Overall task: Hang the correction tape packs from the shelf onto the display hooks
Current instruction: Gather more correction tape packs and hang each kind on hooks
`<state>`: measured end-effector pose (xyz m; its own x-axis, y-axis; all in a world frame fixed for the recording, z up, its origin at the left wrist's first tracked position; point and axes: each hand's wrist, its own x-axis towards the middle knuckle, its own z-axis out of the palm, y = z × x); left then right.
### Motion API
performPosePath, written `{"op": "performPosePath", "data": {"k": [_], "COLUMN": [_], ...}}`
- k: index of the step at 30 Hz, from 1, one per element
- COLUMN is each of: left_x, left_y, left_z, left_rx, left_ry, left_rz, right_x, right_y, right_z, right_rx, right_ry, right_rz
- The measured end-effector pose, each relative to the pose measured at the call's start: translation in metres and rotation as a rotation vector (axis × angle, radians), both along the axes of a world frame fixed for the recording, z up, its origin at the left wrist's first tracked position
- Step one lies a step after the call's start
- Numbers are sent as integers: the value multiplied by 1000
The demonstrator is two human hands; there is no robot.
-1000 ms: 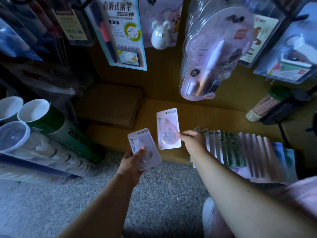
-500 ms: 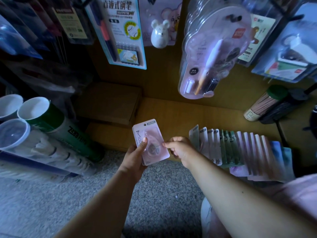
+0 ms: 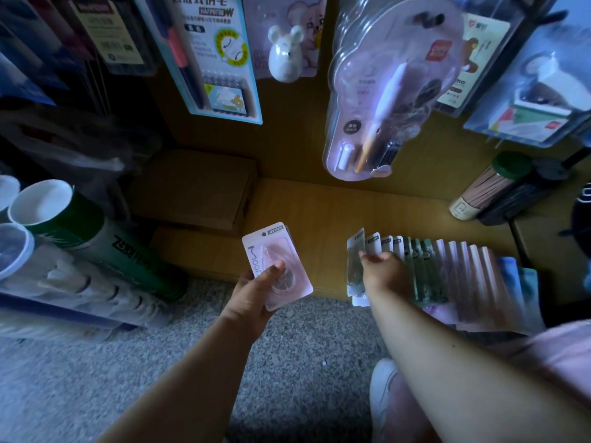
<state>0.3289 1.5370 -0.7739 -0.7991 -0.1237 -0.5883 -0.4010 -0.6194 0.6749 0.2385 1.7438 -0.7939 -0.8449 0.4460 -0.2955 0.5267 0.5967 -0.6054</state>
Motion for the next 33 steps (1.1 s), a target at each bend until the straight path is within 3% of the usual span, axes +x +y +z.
{"op": "performPosePath", "data": {"k": [4,10,15,19,24,28,33], "left_x": [1,0,-2,-1,8,14,17], "left_y": [1,1,-2,-4,-9,-12,-6], "left_z": [-4,-9,-11,-10,-1,14,40], "left_rx": [13,35,2,-41,-111,-132,-121], "left_ry": [-7,-48,-116,-173,-204,-160,-34], "left_rz": [-21,-5,54,120,182,184,133], "right_x": [-2,-3,-6,-2,9,19,34], "right_y": [5,8,2,-22,-48,-57,-60], "right_z": [-8,-13,-3,12,30,50,74], "right_rx": [303,339,227,-93,-364,-501,-529], "right_ry": [-90,-168,-92,54,18,-20,14], "right_rz": [134,200,156,123,236,280,336]}}
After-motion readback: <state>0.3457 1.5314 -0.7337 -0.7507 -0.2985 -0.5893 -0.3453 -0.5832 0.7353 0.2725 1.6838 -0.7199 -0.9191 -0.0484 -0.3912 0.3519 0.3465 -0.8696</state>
